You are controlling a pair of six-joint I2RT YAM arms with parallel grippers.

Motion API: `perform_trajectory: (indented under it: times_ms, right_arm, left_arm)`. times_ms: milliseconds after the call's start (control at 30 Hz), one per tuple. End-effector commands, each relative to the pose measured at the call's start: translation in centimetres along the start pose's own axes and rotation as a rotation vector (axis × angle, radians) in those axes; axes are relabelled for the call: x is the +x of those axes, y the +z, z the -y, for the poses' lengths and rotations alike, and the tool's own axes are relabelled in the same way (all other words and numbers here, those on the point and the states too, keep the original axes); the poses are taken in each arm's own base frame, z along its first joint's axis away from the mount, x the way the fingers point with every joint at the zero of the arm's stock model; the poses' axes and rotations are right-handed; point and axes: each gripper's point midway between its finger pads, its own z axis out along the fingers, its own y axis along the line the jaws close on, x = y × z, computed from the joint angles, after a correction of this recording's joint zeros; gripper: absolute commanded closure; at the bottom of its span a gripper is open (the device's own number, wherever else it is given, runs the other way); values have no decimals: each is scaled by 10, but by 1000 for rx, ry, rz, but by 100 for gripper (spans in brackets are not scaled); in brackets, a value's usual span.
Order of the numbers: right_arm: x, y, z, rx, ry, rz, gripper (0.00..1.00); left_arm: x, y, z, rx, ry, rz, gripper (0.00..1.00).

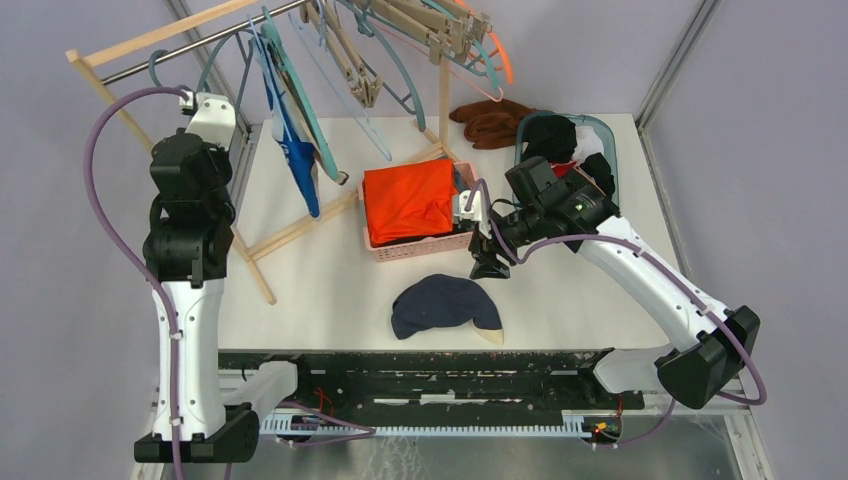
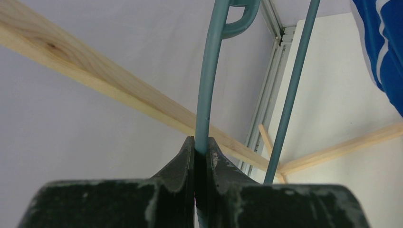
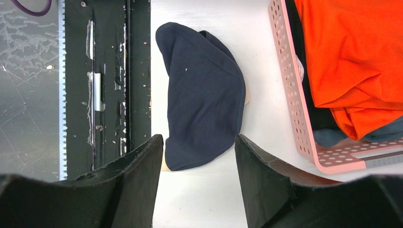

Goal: Remove the underwear clipped to the hanger
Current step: Place the hanger on the clothesline.

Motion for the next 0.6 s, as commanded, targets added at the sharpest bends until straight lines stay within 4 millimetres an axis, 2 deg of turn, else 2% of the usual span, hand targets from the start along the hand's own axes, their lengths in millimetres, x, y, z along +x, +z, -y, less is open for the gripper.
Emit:
perform_trajectory:
  times_ms: [0,167,367,567]
  right_arm:
    - [-1,3,1,-4,-17,2,35]
    - [0,4,1,-8,-11,-2,35]
    - [1,5,2,-6,-9,-6,35]
    - [2,7,2,-13,2,-9,35]
  left_arm:
    - [30,-7,-2,-13,90,-94,84]
    - [17,-4,-6,-23,71,-67,60]
    - [9,-7,-9,-22,41,-41,47]
    - [6,-25,-22,-51,-3,-1,32]
